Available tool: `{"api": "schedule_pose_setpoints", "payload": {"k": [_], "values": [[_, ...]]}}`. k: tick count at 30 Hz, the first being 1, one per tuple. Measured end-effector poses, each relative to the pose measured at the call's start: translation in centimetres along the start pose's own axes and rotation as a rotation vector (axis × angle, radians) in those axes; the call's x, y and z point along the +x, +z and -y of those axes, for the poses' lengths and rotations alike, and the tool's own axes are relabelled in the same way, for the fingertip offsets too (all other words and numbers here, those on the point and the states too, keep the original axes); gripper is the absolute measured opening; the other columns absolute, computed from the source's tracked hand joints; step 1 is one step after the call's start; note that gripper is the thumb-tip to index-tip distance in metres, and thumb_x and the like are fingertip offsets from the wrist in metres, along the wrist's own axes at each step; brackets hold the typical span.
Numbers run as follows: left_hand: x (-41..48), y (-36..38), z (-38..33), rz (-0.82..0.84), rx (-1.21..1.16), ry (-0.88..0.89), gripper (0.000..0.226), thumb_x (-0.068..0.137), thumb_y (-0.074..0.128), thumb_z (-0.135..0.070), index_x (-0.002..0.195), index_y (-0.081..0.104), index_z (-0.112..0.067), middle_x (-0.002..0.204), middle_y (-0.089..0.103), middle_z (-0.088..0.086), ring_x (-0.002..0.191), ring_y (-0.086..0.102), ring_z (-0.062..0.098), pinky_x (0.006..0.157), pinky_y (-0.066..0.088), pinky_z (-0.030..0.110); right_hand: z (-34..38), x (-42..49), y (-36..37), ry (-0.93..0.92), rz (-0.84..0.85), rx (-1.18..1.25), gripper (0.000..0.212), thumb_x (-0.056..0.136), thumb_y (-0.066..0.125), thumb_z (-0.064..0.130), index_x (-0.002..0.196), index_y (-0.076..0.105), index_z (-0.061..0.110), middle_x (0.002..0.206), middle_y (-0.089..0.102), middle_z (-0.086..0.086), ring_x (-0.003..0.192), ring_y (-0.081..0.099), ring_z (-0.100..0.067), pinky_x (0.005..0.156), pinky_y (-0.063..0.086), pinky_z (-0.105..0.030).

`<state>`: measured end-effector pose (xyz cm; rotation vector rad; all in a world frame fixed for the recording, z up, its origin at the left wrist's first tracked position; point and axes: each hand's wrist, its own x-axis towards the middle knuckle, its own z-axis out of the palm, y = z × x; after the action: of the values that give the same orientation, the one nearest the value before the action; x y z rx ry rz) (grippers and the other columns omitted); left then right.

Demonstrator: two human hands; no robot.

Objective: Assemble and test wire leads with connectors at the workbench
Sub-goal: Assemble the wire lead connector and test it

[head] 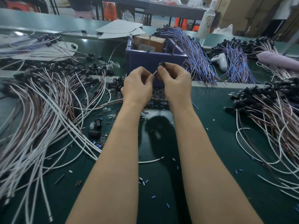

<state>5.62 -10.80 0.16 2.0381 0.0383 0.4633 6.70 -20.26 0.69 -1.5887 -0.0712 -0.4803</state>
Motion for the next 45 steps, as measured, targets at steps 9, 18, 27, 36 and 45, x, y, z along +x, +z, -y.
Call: {"api": "schedule_pose_setpoints", "payload": {"k": [9, 18, 27, 36, 45], "values": [[0.1, 0.2, -0.1, 0.009, 0.083, 0.05, 0.011, 0.093, 0.056, -0.02, 0.1, 0.063, -0.015, 0.105, 0.061, 0.005, 0.096, 0.059, 0.023, 0.089, 0.047, 0.035, -0.1, 0.2, -0.4, -0.033, 0.062, -0.122, 0.011, 0.089, 0.061, 0.005, 0.099, 0.066, 0.007, 0.085, 0.066, 0.0, 0.083, 0.063, -0.014, 0.086, 0.054, -0.032], [0.2, -0.3, -0.2, -0.007, -0.126, 0.145, 0.024, 0.087, 0.057, -0.006, 0.103, 0.06, -0.024, 0.092, 0.063, -0.005, 0.079, 0.062, 0.001, 0.074, 0.05, 0.012, 0.2, 0.2, -0.8, -0.121, 0.139, -0.244, 0.027, 0.088, 0.049, -0.005, 0.104, 0.069, 0.004, 0.097, 0.07, -0.005, 0.096, 0.065, -0.018, 0.092, 0.051, -0.034], [0.1, -0.3, -0.3, -0.015, -0.215, 0.204, 0.018, 0.085, 0.06, -0.003, 0.097, 0.06, -0.017, 0.082, 0.061, -0.018, 0.079, 0.063, -0.005, 0.079, 0.053, 0.016, 0.4, 0.0, -0.7, -0.137, 0.085, -0.245, 0.024, 0.086, 0.05, -0.005, 0.091, 0.066, 0.012, 0.087, 0.068, 0.0, 0.088, 0.064, -0.017, 0.087, 0.052, -0.035], [0.1, -0.7, -1.0, 0.044, -0.21, 0.292, 0.015, 0.085, 0.064, -0.008, 0.092, 0.058, -0.021, 0.081, 0.062, -0.013, 0.07, 0.056, 0.003, 0.073, 0.051, 0.019, -0.5, 0.0, -0.8, -0.101, 0.128, -0.315, 0.021, 0.086, 0.055, 0.001, 0.101, 0.07, 0.004, 0.089, 0.07, -0.006, 0.083, 0.064, -0.019, 0.081, 0.053, -0.038], [0.1, -1.5, -1.7, 0.19, -0.262, 0.282, 0.018, 0.082, 0.059, -0.002, 0.091, 0.059, -0.017, 0.087, 0.066, -0.005, 0.084, 0.068, 0.013, 0.081, 0.057, 0.036, -0.7, -0.3, -1.0, -0.224, 0.058, -0.361, 0.014, 0.086, 0.057, 0.003, 0.086, 0.071, 0.005, 0.062, 0.058, 0.012, 0.057, 0.051, 0.005, 0.059, 0.039, -0.01]]}}
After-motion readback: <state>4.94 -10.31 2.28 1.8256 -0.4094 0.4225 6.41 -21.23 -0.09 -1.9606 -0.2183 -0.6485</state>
